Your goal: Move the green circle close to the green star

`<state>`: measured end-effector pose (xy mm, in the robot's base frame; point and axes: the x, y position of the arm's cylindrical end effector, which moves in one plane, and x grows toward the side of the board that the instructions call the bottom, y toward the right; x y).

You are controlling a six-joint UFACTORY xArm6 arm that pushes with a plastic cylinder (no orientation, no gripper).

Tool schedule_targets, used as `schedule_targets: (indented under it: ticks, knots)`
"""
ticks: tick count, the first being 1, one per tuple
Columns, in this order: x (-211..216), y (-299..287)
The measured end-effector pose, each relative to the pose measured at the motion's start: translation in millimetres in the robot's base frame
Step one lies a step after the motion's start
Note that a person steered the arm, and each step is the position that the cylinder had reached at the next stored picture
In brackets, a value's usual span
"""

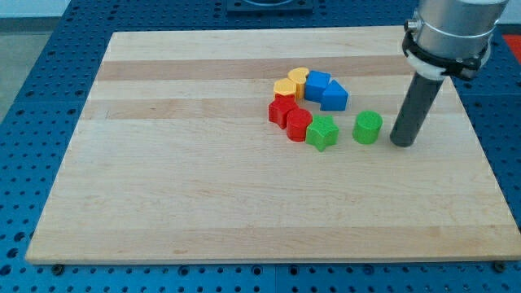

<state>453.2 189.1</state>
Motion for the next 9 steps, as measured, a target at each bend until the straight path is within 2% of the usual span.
schedule_targets:
  ticks: [9]
  knots:
    - [-7,-35]
